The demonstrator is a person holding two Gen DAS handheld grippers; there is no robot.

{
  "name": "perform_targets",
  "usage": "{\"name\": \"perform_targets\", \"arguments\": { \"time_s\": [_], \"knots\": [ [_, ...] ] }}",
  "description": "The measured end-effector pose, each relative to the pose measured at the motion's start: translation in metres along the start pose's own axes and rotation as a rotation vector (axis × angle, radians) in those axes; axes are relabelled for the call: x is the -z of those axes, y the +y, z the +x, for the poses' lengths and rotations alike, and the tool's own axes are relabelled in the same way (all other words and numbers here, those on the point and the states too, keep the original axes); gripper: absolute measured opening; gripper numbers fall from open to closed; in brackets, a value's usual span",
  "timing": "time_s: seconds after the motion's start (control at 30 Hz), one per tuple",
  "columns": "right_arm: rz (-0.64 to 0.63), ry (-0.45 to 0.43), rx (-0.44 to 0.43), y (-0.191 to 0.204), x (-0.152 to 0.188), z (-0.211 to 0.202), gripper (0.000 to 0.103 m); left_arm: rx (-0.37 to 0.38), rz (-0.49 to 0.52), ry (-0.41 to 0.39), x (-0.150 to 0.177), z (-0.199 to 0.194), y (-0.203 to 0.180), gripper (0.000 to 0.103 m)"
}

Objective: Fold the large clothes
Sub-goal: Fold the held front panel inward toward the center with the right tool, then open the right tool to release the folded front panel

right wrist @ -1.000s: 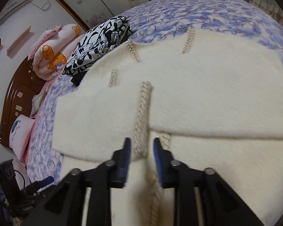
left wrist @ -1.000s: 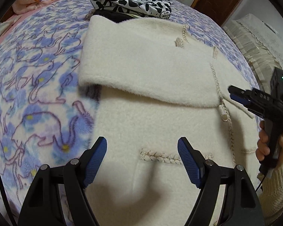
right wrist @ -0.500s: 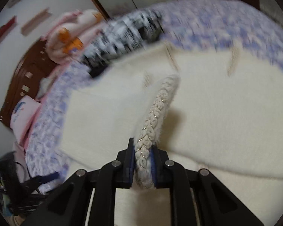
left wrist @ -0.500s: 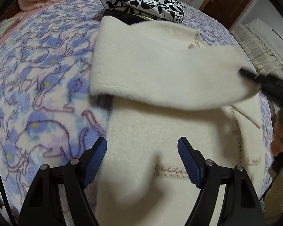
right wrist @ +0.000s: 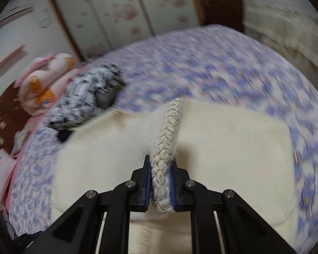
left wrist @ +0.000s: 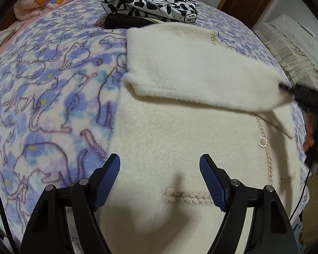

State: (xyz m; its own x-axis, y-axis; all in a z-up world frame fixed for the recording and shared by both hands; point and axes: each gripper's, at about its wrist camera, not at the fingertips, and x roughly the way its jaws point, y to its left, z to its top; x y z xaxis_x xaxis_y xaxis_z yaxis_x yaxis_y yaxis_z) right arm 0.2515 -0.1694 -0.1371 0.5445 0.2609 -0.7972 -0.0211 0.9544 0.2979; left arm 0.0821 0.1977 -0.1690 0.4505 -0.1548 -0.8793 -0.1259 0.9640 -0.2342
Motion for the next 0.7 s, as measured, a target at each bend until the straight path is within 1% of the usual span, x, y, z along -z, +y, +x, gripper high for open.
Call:
{"name": "perform_targets", "arguments": {
  "time_s": [0.03, 0.07, 0.1, 0.13, 0.2, 0.3, 0.37, 0.43, 0.5, 0.57, 0.7],
  "knots": [
    [0.042, 0.054, 0.001, -0.012, 0.008, 0.01, 0.015, -0.004, 0.004, -0.001, -0.002, 0.0, 0.0, 0.076],
    [0.092, 0.11, -0.016, -0.024, 0.018, 0.02, 0.016, -0.01, 0.013, -0.008, -0.006, -0.001, 0.0, 0.076],
    [0.123, 0.143, -0.033, -0.032, 0.025, 0.025, 0.017, -0.015, 0.02, -0.015, -0.01, -0.001, 0.0, 0.076],
    [0.15, 0.166, -0.06, -0.04, 0.033, 0.028, 0.021, -0.023, 0.03, -0.029, -0.016, -0.002, 0.0, 0.076],
    [0.174, 0.149, -0.103, -0.048, 0.04, 0.022, 0.021, -0.029, 0.043, -0.055, -0.029, -0.004, 0.001, 0.076],
    [0.195, 0.148, -0.122, -0.055, 0.04, 0.014, 0.024, -0.067, 0.068, -0.086, -0.061, 0.003, 0.005, 0.076],
    [0.186, 0.144, -0.118, -0.057, 0.034, 0.015, 0.026, -0.082, 0.083, -0.09, -0.083, 0.012, 0.009, 0.076],
    [0.175, 0.137, -0.104, -0.056, 0.026, 0.017, 0.026, -0.071, 0.08, -0.068, -0.108, 0.025, 0.017, 0.076],
    [0.173, 0.129, -0.108, -0.057, 0.017, 0.02, 0.026, -0.033, 0.062, -0.03, -0.13, 0.039, 0.027, 0.076],
    [0.176, 0.134, -0.119, -0.059, 0.007, 0.027, 0.026, -0.018, 0.021, -0.002, -0.15, 0.053, 0.039, 0.076],
    [0.133, 0.144, -0.13, -0.05, -0.006, 0.04, 0.026, 0.042, -0.003, 0.058, -0.169, 0.078, 0.046, 0.076]
  ]
}}
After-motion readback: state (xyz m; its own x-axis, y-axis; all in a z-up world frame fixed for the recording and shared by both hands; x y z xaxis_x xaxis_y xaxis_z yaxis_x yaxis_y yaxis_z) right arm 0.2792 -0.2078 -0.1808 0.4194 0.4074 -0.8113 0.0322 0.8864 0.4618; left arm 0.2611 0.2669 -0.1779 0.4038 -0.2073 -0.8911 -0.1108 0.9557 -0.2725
